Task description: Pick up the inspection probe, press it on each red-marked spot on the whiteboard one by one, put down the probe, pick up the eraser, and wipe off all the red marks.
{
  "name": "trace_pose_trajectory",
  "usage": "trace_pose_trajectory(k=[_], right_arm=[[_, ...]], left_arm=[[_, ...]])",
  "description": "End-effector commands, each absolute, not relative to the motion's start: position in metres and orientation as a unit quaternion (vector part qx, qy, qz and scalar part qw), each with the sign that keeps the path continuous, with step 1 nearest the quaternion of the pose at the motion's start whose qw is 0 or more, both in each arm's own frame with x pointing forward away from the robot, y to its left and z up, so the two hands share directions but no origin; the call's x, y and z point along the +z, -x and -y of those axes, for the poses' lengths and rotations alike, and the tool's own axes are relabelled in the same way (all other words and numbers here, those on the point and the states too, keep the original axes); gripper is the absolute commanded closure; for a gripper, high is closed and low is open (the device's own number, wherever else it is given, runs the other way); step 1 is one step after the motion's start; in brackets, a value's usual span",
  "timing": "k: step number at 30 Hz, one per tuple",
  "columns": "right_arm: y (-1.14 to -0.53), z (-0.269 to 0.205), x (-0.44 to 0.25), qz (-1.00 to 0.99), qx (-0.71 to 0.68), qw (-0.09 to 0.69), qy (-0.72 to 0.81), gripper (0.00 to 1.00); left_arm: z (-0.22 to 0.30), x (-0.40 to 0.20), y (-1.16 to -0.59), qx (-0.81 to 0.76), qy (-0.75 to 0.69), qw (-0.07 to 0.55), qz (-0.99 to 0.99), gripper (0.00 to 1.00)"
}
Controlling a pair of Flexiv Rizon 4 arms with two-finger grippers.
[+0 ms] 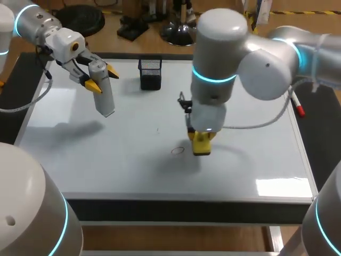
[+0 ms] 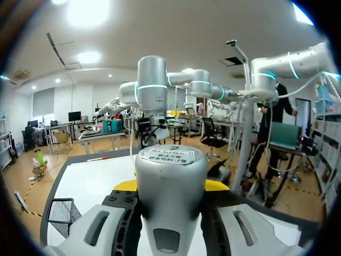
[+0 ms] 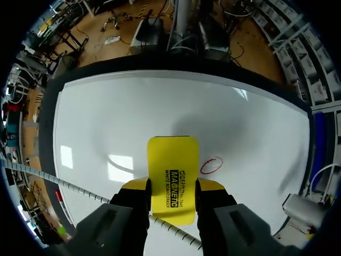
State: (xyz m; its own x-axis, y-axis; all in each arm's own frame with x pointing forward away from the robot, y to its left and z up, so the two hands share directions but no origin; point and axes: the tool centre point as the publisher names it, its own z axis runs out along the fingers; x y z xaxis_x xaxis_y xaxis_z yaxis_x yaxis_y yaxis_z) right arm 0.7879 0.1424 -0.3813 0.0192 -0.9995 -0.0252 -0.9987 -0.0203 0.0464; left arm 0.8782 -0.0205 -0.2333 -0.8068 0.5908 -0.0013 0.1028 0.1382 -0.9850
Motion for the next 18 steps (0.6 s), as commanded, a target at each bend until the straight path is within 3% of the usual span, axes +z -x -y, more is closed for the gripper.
trace_pose_trajectory(k=[1,18], right_arm=[[-0.790,-0.167,-0.393,0.689,-0.017,0.022,-0.725,1.00],[-0.790,-0.208,-0.408,0.648,-0.021,0.017,-0.761,1.00]], left_arm=[[0.021,-0.232,-0.877,0.611,0.238,0.199,0.728,1.00],[0.021,-0.232,-0.877,0.611,0.238,0.199,0.728,1.00]])
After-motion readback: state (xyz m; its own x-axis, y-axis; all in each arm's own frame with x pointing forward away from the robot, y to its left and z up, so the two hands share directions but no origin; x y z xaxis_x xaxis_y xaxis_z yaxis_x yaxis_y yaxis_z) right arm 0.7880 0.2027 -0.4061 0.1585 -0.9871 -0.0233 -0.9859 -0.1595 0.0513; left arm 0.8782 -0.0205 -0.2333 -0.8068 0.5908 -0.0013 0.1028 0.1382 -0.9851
